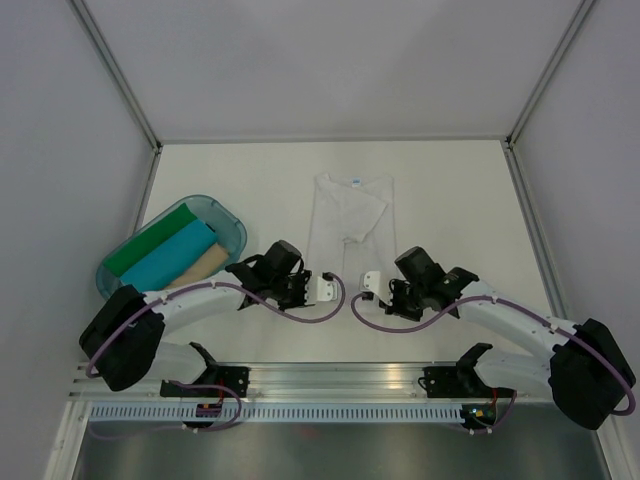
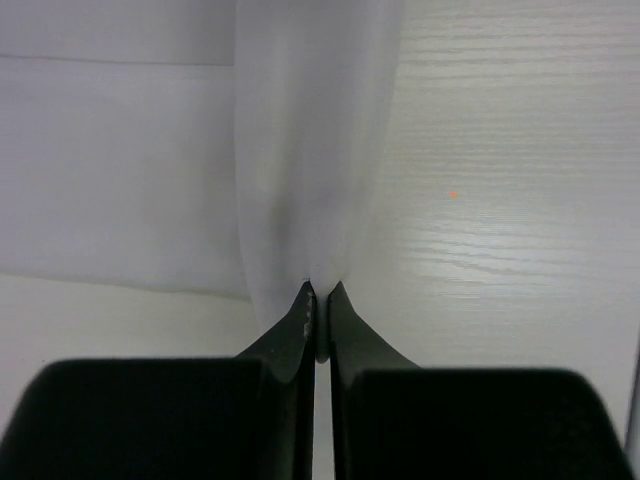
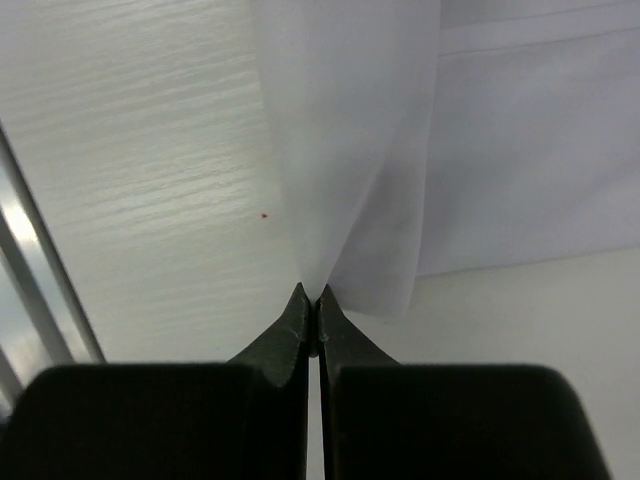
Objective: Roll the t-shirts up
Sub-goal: Roll the tshirt
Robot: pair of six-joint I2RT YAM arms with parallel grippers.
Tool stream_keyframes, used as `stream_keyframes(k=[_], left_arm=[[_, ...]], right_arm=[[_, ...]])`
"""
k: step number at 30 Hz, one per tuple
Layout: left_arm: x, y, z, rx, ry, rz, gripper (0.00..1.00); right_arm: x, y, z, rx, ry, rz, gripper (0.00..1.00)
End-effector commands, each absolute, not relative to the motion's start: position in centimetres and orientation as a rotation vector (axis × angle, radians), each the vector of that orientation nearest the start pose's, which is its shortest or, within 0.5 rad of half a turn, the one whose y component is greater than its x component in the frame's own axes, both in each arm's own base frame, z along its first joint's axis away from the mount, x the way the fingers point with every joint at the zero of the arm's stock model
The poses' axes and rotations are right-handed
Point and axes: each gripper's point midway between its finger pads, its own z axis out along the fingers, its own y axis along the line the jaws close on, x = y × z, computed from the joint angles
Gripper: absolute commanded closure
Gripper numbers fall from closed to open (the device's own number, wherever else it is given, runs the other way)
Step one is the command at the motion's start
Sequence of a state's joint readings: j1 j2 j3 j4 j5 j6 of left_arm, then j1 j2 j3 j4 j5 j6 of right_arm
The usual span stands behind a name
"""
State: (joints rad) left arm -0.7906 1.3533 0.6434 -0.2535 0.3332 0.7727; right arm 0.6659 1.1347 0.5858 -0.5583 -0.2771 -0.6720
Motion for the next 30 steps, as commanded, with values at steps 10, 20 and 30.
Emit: stream_keyframes(k=[10,20,30], left_arm=[[13.0,-22.8,7.9,1.809,1.928,-1.124,0.98],[18.2,-22.5,6.5,1.63,2.096,-1.173,0.98],[21.6,-22.6,4.6,1.638,2.169,-1.159,0.95]], right_arm=[[11.8,16.6,6.7,-1.966,1.98,0.684,1.0],[16.8,17.6,5.8,-1.702,2.132,0.707,1.0],[20.7,17.4,3.7,-1.503,2.27,0.668,0.97]])
